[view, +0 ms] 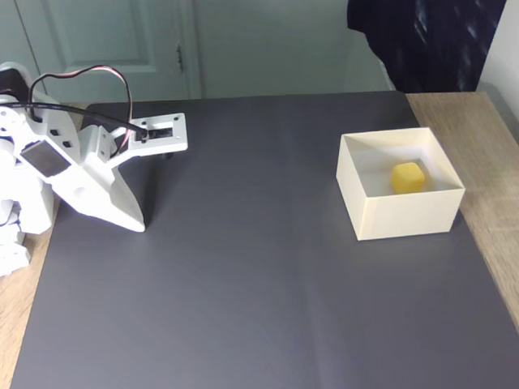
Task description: Grasp a cube block and put it in the white box.
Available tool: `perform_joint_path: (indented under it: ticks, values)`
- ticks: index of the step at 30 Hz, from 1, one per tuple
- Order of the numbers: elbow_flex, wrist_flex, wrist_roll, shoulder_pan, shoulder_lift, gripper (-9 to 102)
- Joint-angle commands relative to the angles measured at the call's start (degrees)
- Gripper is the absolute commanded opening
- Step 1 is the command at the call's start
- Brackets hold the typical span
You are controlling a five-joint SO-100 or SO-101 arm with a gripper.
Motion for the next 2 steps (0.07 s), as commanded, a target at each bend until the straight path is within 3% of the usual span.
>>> perform_joint_path:
  ticks: [1,2]
  values:
    - [-0.18,0.26,-0.44,-0.35,0.35,1]
    - [-0.18,0.26,-0.44,-0.35,0.35,1]
